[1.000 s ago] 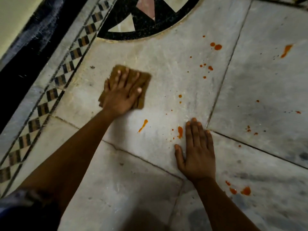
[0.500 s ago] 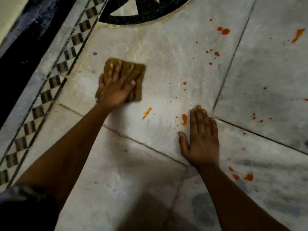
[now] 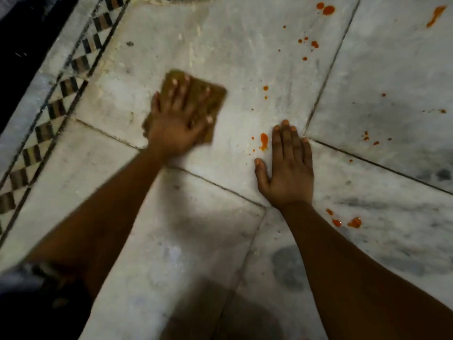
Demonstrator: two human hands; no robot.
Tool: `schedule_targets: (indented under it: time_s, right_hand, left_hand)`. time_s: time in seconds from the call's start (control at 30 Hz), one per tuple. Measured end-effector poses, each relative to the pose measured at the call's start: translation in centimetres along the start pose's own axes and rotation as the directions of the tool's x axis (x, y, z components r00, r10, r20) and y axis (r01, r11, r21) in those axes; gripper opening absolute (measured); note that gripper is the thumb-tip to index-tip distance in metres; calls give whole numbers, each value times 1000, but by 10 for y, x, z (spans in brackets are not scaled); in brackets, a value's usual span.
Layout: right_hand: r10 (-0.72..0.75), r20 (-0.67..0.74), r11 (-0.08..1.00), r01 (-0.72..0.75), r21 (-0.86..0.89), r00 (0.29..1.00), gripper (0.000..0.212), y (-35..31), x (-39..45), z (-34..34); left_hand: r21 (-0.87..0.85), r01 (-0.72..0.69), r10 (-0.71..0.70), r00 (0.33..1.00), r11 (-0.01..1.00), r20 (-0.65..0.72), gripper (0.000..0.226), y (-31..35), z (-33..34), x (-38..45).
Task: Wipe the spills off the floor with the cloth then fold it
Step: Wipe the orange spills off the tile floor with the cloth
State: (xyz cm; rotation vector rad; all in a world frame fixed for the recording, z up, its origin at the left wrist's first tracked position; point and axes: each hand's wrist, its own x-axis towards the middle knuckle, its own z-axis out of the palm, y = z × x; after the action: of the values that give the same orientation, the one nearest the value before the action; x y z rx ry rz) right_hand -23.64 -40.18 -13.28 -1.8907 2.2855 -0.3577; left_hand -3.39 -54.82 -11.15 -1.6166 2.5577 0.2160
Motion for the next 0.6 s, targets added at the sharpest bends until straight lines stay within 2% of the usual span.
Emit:
schedule_targets:
  time_s: [0.1, 0.17, 0.2, 0.3, 0.37, 0.43, 0.5, 0.6]
  right_hand:
    - [-15, -14, 1000, 15, 10, 1000, 70, 1, -2, 2]
    - [-17, -17, 1000, 17, 16, 1000, 70, 1, -1, 3]
    - [-13, -12, 999, 14, 31, 1000, 69, 1, -1, 3]
    - [0, -24, 990, 3, 143, 1000, 64, 3, 1, -4]
    - [-10, -28, 976, 16, 216, 1000, 65, 7, 3, -7]
    - [-19, -25, 979, 24, 204, 1000, 70, 14, 3, -8]
    - [20, -47, 993, -15, 116, 999, 72, 23, 0, -11]
    - [8, 8, 1000, -8, -6, 1000, 75, 41, -2, -16]
  left_hand:
    - [-22, 151, -151, 989, 988, 10, 59, -4, -8, 39]
    - [-15, 169, -169, 986, 985, 7, 59, 12, -5, 32]
    - [-4, 137, -137, 991, 991, 7, 62, 23, -1, 16]
    - [0, -96, 96, 995, 995, -5, 64, 45, 12, -51]
    - [-13, -141, 141, 990, 990, 0, 60, 33, 13, -69]
    - [-18, -42, 42, 999, 999, 24, 57, 16, 5, -50]
    - [-59, 100, -94, 991, 993, 98, 54, 13, -6, -17]
    - [-173, 191, -153, 965, 966, 212, 51, 34, -22, 16]
